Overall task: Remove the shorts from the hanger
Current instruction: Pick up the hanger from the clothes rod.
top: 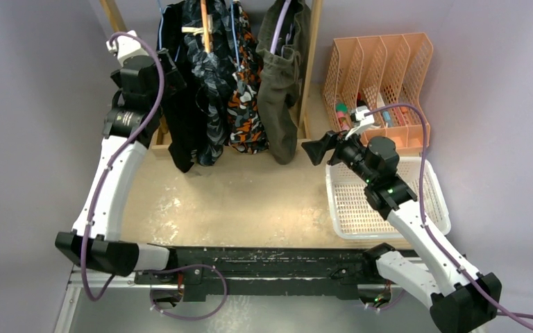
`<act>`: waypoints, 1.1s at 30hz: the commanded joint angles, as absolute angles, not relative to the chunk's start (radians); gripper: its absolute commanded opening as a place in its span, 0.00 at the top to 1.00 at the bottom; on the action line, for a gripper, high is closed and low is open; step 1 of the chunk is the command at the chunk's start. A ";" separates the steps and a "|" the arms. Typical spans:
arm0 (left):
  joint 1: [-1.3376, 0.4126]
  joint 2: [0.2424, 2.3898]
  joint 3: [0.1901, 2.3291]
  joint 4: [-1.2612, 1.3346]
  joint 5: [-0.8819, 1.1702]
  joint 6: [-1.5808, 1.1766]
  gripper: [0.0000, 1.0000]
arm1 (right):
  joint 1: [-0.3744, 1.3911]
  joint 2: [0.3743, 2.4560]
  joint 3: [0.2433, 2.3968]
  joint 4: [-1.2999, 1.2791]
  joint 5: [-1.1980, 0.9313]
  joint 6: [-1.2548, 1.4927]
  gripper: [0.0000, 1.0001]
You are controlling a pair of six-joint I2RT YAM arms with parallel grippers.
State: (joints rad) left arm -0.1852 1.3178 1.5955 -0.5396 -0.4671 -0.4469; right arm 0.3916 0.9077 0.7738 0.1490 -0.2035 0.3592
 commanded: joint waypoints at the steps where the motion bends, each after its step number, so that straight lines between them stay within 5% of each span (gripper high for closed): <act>1: -0.181 1.392 1.704 -0.524 -0.370 -0.367 0.15 | 0.391 0.893 0.760 0.164 -0.223 0.387 0.09; 10: -0.181 1.446 1.757 -0.491 -0.345 -0.320 0.46 | 0.391 0.905 0.771 0.121 -0.205 0.388 0.08; 17: -0.181 1.490 1.832 -0.510 -0.342 -0.274 0.30 | 0.391 0.926 0.785 0.116 -0.241 0.378 0.08; 20: -0.181 1.503 1.854 -0.507 -0.342 -0.245 0.31 | 0.391 0.931 0.795 0.100 -0.239 0.376 0.08; 33: -0.180 1.591 1.976 -0.631 -0.346 -0.170 0.75 | 0.391 0.900 0.825 0.061 -0.268 0.345 0.07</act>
State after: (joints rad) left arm -0.1852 1.5848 1.9217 -0.6151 -0.3405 -0.1974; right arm 0.3916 0.9222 0.7666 0.0475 -0.2298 0.3683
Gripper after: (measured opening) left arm 0.278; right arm 0.925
